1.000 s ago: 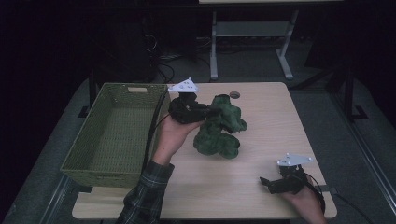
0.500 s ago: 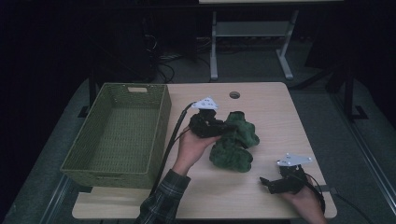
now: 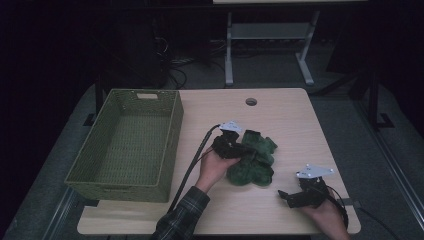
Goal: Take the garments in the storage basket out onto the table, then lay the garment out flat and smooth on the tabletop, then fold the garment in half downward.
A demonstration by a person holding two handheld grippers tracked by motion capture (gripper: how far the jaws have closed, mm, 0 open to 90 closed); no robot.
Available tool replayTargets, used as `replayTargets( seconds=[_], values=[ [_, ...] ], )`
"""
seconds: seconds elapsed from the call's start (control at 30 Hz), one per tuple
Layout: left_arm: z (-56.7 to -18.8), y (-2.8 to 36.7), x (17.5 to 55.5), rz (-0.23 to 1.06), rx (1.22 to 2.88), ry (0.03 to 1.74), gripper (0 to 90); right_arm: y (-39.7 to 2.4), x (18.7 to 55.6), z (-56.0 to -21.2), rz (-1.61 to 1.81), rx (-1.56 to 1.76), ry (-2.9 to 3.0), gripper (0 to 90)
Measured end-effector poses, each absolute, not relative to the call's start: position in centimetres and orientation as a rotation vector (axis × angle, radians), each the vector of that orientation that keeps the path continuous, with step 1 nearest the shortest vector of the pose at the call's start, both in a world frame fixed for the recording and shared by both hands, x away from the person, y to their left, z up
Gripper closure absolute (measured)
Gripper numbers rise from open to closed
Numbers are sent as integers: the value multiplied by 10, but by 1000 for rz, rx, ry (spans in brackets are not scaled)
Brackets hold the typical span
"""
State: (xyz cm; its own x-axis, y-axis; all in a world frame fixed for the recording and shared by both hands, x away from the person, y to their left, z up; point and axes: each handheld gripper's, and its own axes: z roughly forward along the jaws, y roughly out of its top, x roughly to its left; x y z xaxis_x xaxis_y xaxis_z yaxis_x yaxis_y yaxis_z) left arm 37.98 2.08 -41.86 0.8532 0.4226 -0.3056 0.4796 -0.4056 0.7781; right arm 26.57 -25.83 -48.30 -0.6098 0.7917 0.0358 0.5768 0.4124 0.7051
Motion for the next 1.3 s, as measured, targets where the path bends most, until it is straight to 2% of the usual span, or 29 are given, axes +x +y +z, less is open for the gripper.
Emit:
replayTargets(
  seconds=[0.13, 0.3, 0.37, 0.43, 0.53, 0.67, 0.9, 1.1, 1.3],
  values=[
    [-426, 19, 381, -46, 2087, 642, 832, -258, 266, -483, 1003, 1189, 2369, 22],
    [-412, 23, 373, -3, 2093, 624, 576, -258, 266, -483, 1002, 1188, 2370, 22],
    [-404, 27, 369, -3, 2090, 620, 500, -258, 266, -483, 1004, 1190, 2367, 22],
    [-397, 31, 365, 4, 2094, 604, 459, -258, 266, -483, 1004, 1189, 2367, 22],
    [-389, 37, 358, 5, 2089, 592, 448, -258, 266, -483, 1004, 1190, 2367, 21],
    [-384, 39, 346, -23, 2078, 558, 483, -258, 266, -483, 1004, 1189, 2367, 22],
    [-399, 30, 325, -38, 2102, 537, 540, -258, 266, -483, 1002, 1188, 2369, 21],
    [-421, 19, 316, -28, 2153, 538, 534, -258, 266, -483, 1004, 1188, 2367, 22],
    [-441, 11, 315, 25, 2203, 545, 479, -258, 266, -483, 1004, 1188, 2367, 22]
  ],
)
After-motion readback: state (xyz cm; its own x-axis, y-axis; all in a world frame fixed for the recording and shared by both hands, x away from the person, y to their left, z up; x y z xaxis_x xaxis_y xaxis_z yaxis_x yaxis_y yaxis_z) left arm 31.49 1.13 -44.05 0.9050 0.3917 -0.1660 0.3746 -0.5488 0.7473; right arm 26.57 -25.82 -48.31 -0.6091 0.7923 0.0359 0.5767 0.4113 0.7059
